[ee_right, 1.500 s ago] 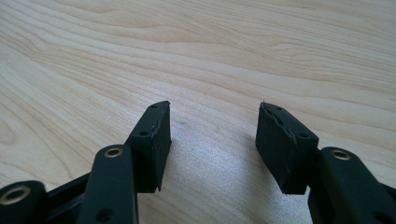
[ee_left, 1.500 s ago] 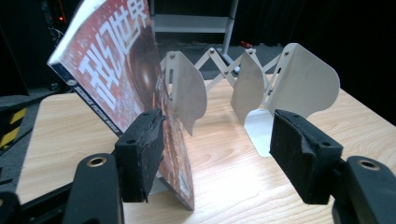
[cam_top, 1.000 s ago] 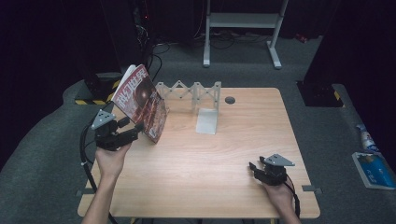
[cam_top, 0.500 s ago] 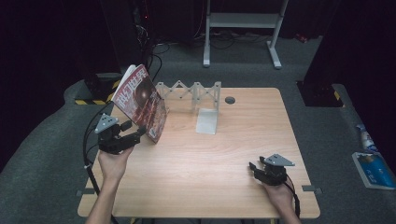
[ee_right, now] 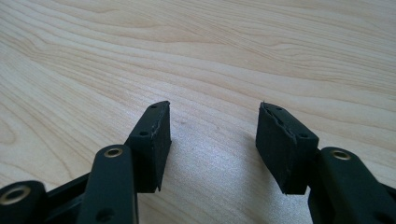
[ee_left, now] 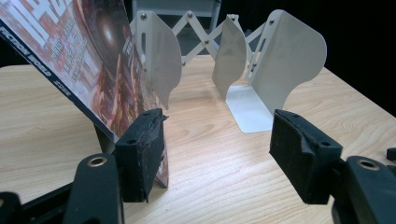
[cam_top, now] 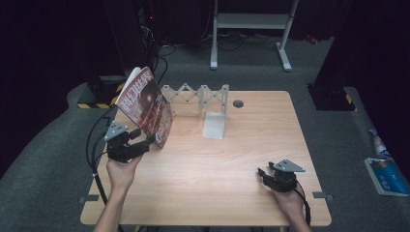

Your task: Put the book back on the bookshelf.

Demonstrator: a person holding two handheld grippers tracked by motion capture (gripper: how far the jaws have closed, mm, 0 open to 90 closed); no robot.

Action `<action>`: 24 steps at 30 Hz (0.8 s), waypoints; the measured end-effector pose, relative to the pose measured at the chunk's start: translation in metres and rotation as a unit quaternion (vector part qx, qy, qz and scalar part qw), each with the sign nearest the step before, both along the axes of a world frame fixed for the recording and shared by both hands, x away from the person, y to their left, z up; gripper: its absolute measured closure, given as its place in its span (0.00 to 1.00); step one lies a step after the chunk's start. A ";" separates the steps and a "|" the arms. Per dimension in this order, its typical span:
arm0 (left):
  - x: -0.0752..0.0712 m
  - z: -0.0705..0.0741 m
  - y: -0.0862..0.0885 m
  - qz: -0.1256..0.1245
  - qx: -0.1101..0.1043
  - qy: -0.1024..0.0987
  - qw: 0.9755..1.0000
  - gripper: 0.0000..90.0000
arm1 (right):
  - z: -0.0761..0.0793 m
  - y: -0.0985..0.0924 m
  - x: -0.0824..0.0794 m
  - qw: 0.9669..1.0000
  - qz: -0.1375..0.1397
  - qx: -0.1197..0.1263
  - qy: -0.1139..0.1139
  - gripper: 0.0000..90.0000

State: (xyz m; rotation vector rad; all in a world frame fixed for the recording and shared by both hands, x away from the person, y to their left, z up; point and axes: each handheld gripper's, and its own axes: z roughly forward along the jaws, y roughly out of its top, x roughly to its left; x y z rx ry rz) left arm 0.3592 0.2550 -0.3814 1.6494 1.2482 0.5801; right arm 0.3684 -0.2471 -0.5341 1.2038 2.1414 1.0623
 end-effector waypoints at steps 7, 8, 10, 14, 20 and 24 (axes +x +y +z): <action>0.000 -0.008 -0.002 -0.001 -0.002 0.006 1.000 0.39 | 0.000 0.000 0.000 1.000 0.000 0.000 -0.001 0.50; 0.000 -0.008 -0.002 -0.001 -0.003 0.008 1.000 0.39 | 0.000 0.000 0.000 1.000 0.000 0.000 -0.001 0.50; 0.000 -0.010 -0.003 -0.003 -0.004 0.008 1.000 0.39 | 0.000 0.000 0.000 1.000 0.000 0.000 0.000 0.50; 0.000 -0.015 -0.005 -0.006 -0.006 0.012 1.000 0.39 | 0.000 0.000 0.000 1.000 0.000 0.000 -0.001 0.50; 0.001 -0.021 -0.007 -0.010 -0.010 0.018 1.000 0.40 | 0.000 0.000 0.000 1.000 0.000 0.000 -0.001 0.50; 0.001 -0.024 -0.009 -0.011 -0.008 0.022 1.000 0.40 | 0.000 0.000 0.000 1.000 0.000 0.000 0.000 0.50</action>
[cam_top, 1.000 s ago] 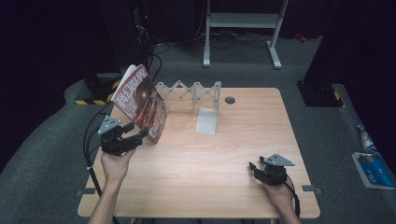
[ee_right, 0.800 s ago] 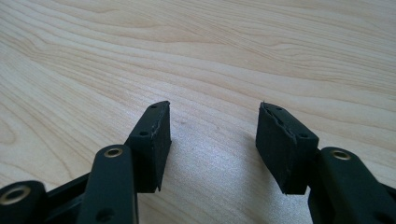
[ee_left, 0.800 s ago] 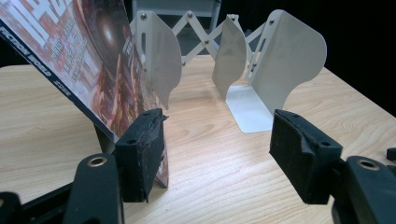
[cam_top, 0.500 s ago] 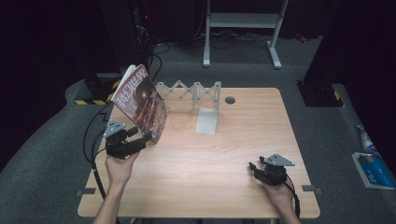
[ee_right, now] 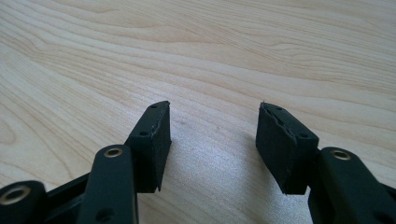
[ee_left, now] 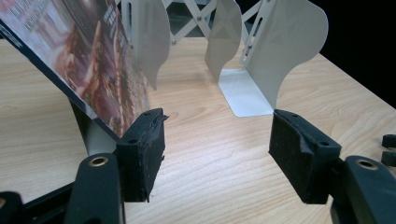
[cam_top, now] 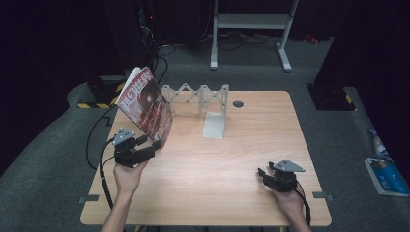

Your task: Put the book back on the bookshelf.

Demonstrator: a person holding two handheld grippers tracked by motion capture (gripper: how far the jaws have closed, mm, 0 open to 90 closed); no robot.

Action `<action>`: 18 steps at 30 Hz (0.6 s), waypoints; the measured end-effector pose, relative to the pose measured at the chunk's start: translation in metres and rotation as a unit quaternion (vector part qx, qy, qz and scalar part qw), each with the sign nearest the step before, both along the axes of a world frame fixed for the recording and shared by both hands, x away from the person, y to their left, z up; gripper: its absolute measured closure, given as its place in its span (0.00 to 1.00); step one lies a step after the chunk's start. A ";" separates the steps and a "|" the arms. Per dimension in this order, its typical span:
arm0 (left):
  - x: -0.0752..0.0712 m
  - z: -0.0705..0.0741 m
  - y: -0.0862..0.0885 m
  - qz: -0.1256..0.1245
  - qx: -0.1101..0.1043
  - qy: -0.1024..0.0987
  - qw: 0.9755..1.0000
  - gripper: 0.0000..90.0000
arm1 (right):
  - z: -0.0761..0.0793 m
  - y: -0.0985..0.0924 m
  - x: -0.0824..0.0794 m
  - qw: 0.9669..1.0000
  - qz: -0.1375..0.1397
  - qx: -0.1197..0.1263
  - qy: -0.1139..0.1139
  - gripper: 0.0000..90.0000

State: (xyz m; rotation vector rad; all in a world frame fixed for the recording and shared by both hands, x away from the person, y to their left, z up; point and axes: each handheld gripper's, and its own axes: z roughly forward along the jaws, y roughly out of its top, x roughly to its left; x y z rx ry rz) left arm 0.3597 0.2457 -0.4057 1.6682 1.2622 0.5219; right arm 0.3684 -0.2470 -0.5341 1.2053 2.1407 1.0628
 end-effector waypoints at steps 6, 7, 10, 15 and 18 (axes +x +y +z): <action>0.001 -0.006 -0.003 -0.004 -0.001 0.009 1.000 0.40 | 0.000 0.000 0.000 1.000 0.000 0.000 -0.001 0.50; 0.001 -0.009 -0.005 -0.006 -0.001 0.011 1.000 0.40 | 0.000 0.000 0.000 1.000 0.000 0.000 0.000 0.50; 0.002 -0.011 -0.007 -0.007 0.000 0.014 1.000 0.40 | 0.000 0.000 0.000 1.000 0.000 0.000 -0.001 0.50; 0.003 -0.015 -0.011 -0.011 0.000 0.018 1.000 0.40 | 0.000 0.000 0.000 1.000 0.000 0.000 -0.001 0.50; 0.004 -0.018 -0.014 -0.014 0.003 0.020 1.000 0.40 | 0.000 0.000 0.000 1.000 0.000 0.001 0.000 0.50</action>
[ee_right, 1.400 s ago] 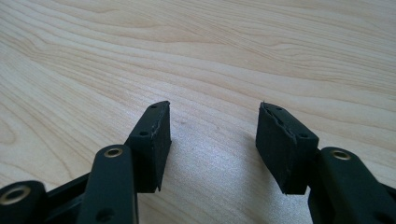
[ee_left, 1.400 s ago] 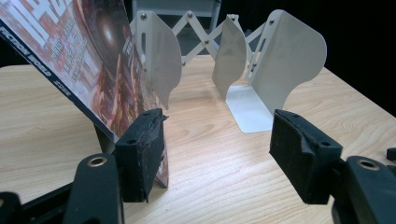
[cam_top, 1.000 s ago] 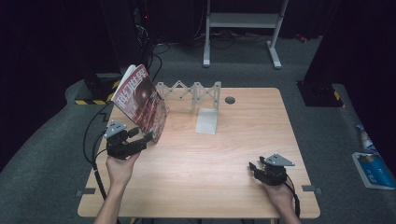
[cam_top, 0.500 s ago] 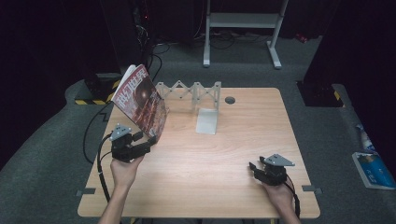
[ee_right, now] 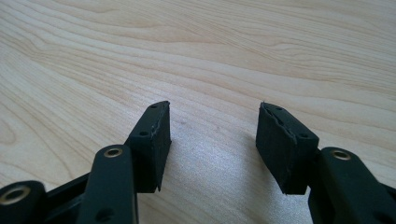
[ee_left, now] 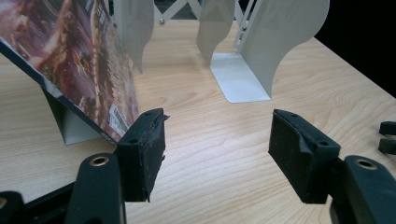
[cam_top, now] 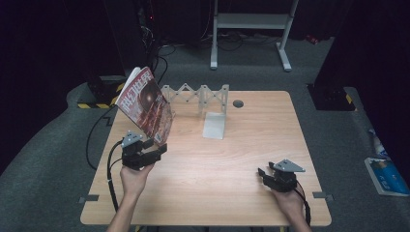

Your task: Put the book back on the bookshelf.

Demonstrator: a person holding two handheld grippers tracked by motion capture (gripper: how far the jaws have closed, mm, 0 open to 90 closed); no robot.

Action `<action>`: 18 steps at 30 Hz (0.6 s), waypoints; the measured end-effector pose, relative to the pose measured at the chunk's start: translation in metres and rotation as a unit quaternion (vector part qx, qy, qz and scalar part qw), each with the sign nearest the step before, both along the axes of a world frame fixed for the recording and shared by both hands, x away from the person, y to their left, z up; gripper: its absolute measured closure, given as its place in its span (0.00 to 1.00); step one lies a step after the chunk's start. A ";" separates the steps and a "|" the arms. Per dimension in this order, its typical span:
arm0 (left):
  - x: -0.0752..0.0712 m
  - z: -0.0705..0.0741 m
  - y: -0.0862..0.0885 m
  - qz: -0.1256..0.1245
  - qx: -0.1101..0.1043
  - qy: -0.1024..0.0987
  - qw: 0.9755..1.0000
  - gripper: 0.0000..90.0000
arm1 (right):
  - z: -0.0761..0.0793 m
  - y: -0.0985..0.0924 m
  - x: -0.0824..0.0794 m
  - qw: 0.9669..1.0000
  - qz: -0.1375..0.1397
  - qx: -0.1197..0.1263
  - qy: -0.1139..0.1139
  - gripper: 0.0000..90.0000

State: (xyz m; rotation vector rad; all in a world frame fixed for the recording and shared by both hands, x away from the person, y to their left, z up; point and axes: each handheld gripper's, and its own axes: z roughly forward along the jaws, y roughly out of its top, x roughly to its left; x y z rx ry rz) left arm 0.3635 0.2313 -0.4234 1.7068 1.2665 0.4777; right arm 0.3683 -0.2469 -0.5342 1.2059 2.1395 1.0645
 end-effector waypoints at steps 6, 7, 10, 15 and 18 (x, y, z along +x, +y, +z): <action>0.002 -0.004 -0.004 -0.003 0.002 0.004 1.000 0.40 | 0.000 0.000 0.000 1.000 0.000 0.000 0.000 0.50; 0.002 -0.005 -0.005 -0.003 0.000 0.006 1.000 0.40 | 0.000 0.000 0.000 1.000 0.000 0.000 0.000 0.50; 0.003 -0.008 -0.008 -0.005 0.001 0.008 1.000 0.40 | 0.000 0.000 0.000 1.000 0.000 0.000 0.000 0.50; 0.005 -0.014 -0.013 -0.008 0.006 0.014 1.000 0.40 | 0.000 0.000 0.000 1.000 0.001 -0.001 -0.001 0.50; 0.004 -0.015 -0.014 -0.005 0.008 0.010 1.000 0.41 | 0.000 0.000 0.000 1.000 0.002 -0.001 -0.001 0.50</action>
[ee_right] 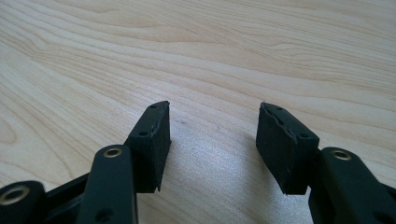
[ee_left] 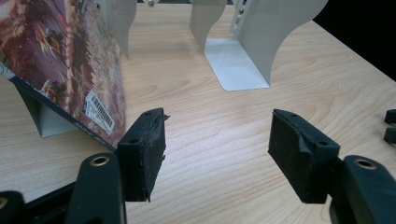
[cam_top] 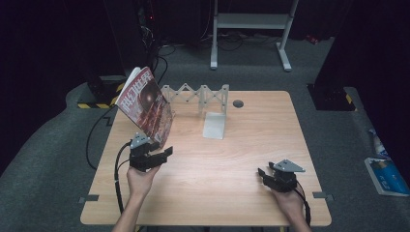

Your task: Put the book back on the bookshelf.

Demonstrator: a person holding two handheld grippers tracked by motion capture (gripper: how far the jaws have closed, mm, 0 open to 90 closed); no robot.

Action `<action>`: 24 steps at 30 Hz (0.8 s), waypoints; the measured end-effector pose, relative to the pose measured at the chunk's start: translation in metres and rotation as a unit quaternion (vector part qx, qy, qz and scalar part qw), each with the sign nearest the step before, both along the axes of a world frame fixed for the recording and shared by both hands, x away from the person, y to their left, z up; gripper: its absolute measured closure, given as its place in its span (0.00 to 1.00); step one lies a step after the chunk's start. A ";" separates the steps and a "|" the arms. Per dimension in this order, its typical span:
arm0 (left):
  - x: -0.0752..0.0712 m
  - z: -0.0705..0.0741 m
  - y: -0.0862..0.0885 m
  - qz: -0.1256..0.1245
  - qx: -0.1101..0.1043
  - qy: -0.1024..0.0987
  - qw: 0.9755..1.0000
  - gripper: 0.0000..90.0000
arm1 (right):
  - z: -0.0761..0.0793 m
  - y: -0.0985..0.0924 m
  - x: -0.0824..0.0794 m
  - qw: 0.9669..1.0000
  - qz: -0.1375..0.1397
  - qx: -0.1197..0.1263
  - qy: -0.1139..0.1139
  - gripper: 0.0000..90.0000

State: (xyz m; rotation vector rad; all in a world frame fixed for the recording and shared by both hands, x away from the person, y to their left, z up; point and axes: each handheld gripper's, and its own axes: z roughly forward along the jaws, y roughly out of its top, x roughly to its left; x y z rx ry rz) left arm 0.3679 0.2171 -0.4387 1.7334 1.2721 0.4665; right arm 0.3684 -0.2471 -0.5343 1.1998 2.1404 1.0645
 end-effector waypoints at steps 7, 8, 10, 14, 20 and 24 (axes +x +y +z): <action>0.000 -0.005 -0.002 0.001 0.001 0.003 1.000 0.41 | 0.000 0.000 0.000 1.000 0.001 0.000 0.000 0.50; 0.000 -0.006 -0.002 0.001 0.001 0.004 1.000 0.41 | 0.000 0.000 0.000 1.000 0.000 0.000 0.000 0.50; 0.001 -0.008 -0.002 0.002 0.000 0.005 1.000 0.41 | 0.000 0.000 0.000 1.000 0.000 0.000 0.000 0.50; 0.002 -0.012 -0.005 0.003 0.008 0.006 1.000 0.42 | 0.000 0.000 0.000 1.000 0.000 0.000 0.000 0.50; 0.005 -0.019 -0.008 0.001 0.013 0.014 1.000 0.42 | 0.000 0.000 0.000 1.000 0.000 0.001 0.000 0.50; 0.006 -0.023 -0.012 0.000 0.012 0.017 1.000 0.42 | 0.000 0.000 0.000 1.000 0.000 0.001 0.000 0.50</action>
